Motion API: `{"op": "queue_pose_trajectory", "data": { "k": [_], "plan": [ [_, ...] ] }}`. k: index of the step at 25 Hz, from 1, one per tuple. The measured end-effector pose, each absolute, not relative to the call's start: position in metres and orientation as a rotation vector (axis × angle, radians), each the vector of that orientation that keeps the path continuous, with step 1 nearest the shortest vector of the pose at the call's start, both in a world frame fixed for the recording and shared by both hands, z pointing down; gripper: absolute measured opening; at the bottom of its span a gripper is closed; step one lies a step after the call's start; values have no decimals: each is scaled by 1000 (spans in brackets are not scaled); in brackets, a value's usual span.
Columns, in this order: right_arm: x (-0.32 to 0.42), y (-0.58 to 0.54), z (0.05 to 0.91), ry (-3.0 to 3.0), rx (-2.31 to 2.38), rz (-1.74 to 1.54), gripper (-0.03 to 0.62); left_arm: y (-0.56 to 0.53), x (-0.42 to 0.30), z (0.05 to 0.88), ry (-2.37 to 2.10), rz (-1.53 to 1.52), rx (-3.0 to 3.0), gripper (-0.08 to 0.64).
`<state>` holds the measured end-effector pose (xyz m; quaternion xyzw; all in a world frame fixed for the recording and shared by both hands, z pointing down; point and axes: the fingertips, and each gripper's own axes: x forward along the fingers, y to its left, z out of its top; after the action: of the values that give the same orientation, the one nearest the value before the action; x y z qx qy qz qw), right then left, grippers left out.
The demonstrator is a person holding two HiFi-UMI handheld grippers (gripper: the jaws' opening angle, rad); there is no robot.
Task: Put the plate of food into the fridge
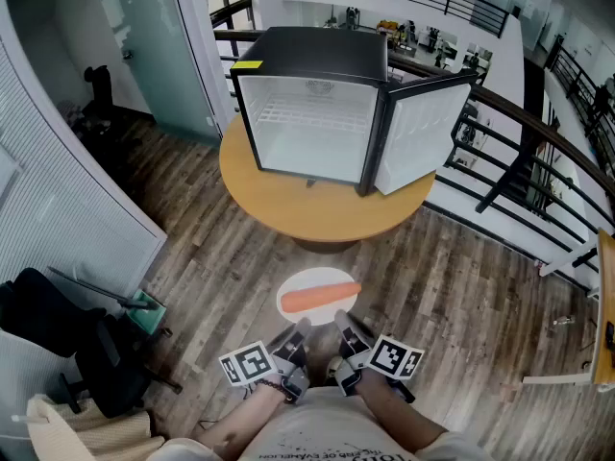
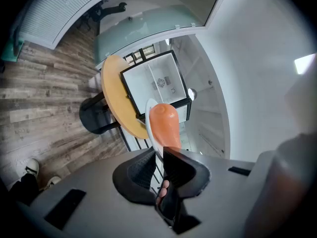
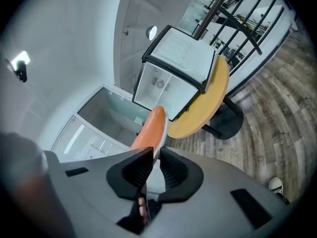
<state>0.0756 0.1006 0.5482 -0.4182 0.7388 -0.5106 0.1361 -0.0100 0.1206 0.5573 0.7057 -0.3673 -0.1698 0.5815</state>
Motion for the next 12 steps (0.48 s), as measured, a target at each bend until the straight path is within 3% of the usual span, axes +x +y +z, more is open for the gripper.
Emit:
{"op": "queue_pose_trajectory", "data": {
  "k": [12],
  "plan": [
    [71, 108, 551, 2112, -1207, -1502, 60, 127, -15, 559, -853, -382, 1642, 61]
  ]
}}
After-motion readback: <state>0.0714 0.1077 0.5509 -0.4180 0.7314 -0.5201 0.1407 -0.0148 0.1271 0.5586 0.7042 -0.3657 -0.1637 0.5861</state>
